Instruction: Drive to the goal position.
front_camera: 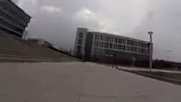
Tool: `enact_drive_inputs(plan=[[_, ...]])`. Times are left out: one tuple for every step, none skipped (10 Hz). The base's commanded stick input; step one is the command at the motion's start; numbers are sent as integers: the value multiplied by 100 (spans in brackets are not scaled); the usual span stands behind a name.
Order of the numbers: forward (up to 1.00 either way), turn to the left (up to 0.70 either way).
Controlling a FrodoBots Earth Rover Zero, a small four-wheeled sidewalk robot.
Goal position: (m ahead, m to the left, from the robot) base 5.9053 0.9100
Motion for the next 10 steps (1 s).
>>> enact_drive_inputs(plan=[[70,0],[70,0],[70,0],[70,0],[70,0],[70,2],[70,11],[70,31],[70,35],[70,35]])
